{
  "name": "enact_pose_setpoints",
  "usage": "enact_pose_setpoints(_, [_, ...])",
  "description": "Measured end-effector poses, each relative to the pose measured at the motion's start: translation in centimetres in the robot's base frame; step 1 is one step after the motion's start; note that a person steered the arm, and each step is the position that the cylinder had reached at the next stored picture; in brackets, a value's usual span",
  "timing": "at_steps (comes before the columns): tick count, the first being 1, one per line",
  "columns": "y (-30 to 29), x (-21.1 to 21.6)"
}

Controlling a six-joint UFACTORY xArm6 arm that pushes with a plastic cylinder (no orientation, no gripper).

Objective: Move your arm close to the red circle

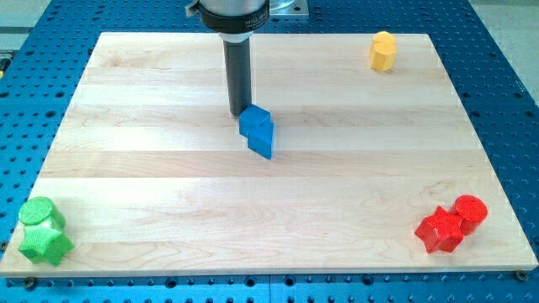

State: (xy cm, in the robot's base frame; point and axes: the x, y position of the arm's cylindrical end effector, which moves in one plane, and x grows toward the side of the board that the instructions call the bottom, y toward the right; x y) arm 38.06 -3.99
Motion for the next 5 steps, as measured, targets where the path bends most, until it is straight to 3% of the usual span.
enact_pose_setpoints(1, [0.0,-0.1])
enact_pose_setpoints(2, [0.6,-5.4])
enact_pose_setpoints(3, [6.8,-6.1])
enact_pose_setpoints(5, [18.5,6.1])
